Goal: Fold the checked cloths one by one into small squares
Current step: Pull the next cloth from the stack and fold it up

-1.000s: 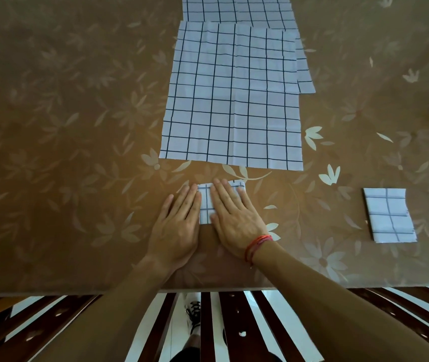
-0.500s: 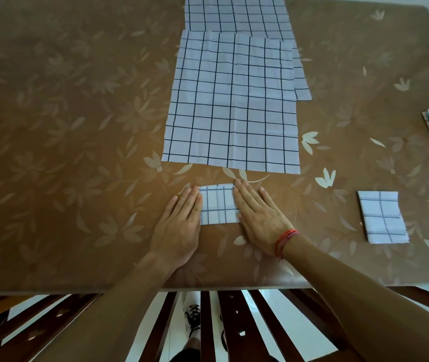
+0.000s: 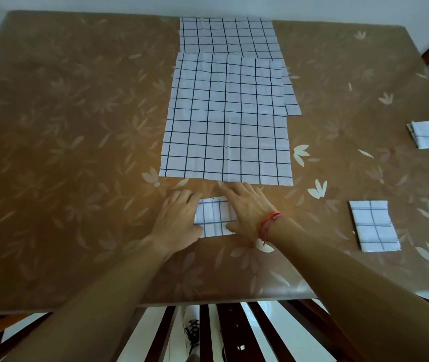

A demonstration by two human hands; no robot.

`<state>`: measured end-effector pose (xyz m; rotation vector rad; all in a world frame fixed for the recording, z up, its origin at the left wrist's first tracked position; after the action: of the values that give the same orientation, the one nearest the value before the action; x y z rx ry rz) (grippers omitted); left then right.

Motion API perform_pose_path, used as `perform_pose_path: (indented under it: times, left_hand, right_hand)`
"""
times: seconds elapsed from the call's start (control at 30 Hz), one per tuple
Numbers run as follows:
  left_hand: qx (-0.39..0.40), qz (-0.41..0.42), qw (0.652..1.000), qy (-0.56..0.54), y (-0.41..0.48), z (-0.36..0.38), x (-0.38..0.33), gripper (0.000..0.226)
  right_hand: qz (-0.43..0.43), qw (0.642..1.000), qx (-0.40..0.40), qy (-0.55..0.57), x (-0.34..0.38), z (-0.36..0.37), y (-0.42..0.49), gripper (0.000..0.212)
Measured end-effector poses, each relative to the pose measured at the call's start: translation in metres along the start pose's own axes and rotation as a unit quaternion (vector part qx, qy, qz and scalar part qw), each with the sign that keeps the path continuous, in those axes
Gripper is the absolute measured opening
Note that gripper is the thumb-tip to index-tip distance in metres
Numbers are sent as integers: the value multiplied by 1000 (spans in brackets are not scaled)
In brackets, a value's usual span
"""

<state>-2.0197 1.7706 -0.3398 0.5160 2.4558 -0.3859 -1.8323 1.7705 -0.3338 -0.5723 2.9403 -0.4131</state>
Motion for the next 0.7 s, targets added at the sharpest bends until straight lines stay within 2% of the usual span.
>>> perform_pose_path:
  times: [0.2, 0.33, 0.43, 0.53, 0.7]
  left_hand:
    - [60, -79, 995, -3, 22, -4, -1, 65]
    - [47, -91, 994, -44, 24, -2, -3, 34]
    - [-1, -84, 987, -137, 20, -5, -7, 19]
    - [-15, -112, 962, -250, 16, -8, -7, 23]
    - [-51, -156, 906, -391, 6, -18, -12, 18]
  right_hand:
    - [11, 999, 41, -10, 2, -5, 16, 75]
    - [17, 998, 56, -4, 2, -12, 18, 61]
    - [19, 999, 43, 10, 3, -20, 15, 42]
    - [15, 998, 13, 54, 6, -30, 11, 29]
    - [28, 996, -15, 79, 12, -65, -10, 24]
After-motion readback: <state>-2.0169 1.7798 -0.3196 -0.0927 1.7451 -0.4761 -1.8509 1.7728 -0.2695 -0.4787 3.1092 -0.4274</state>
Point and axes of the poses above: each hand's wrist, its own y-axis towards the middle knuckle, its own z-axis out of the palm, x = y × z, the point moved 2 cm from there along y, towards the middle knuckle, and after that the axes turned 15 degrees about -y, right-handed, at the moved point
